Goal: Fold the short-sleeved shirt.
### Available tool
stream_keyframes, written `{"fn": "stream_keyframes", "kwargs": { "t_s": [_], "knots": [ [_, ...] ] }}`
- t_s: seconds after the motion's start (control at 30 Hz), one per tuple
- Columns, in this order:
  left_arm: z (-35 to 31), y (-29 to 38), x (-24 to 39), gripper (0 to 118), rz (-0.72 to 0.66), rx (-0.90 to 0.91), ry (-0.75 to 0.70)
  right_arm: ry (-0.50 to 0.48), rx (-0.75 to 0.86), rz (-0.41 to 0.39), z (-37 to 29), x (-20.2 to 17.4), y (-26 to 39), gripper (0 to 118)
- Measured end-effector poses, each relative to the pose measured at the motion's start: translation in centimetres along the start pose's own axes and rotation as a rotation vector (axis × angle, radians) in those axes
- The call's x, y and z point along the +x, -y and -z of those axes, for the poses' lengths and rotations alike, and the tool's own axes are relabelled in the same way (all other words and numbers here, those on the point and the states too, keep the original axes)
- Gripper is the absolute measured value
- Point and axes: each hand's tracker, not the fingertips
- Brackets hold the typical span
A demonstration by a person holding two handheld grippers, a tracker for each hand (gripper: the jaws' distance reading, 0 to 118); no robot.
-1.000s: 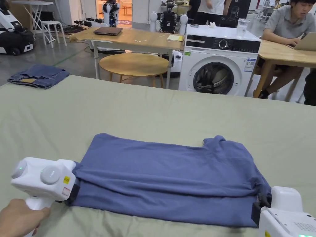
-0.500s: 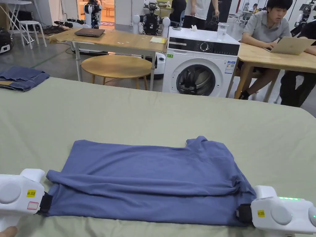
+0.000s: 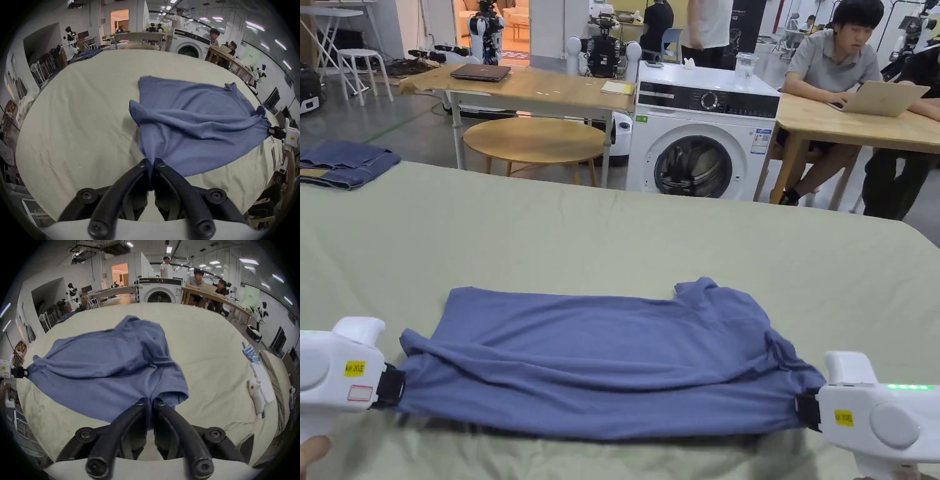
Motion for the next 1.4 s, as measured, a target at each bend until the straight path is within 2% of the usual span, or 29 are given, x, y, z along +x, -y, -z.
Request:
{"fn": "stream_keyframes", "kwargs": {
  "t_s": [0.2, 0.3, 0.4, 0.63, 0.87, 0.93, 0.97, 1.0, 1.03, 1.07, 1.17, 1.4],
  "knots": [
    [-3.7, 1.4, -0.6, 0, 0.013, 0.032, 0.002, 0.027, 0.021, -0.043, -4.9, -0.5, 0.5, 5],
    [-4.8, 3.9, -1.5, 0, -0.015, 0.027, 0.019, 0.004, 0.001, -0.031, -6.9, -0.8, 2.7, 5],
    [-5.2, 7.0, -2.2, 0, -0.038, 0.015, 0.025, 0.021, -0.041, -0.049, -7.9, -1.8, 5.7, 5],
    [-3.7, 13.4, -2.9, 0, -0.056, -0.056, 0.019, 0.081, -0.162, -0.092, -5.8, -2.8, 13.0, 5],
    [-1.1, 14.3, -2.9, 0, -0.057, -0.079, 0.007, 0.096, -0.15, -0.077, -3.3, -2.4, 14.4, 6],
    [-1.4, 14.2, -2.8, 0, -0.061, -0.077, 0.008, 0.093, -0.141, -0.07, -3.5, -2.2, 14.2, 11],
    [-1.6, 14.0, -2.8, 0, -0.064, -0.071, 0.01, 0.095, -0.142, -0.064, -3.8, -2.1, 14.0, 20],
    [-1.8, 13.8, -2.8, 3, -0.075, -0.07, 0.01, 0.106, -0.141, -0.058, -4.1, -2.2, 13.8, 41],
    [-2.3, 13.6, -2.7, 15, -0.094, -0.07, 0.01, 0.136, -0.127, -0.054, -4.7, -2.3, 13.5, 53],
    [-2.7, 13.3, -2.5, 29, -0.102, -0.042, 0.0, 0.145, -0.091, -0.048, -5.4, -2.4, 13.1, 57],
    [-4.3, 12.1, -1.3, 43, -0.093, 0.077, -0.014, 0.147, 0.026, -0.028, -7.5, -3.4, 11.5, 57],
    [-6.2, 9.2, 2.7, 43, -0.028, 0.37, -0.016, 0.151, 0.339, 0.006, -9.6, -8.3, 8.5, 57]
  ]
}}
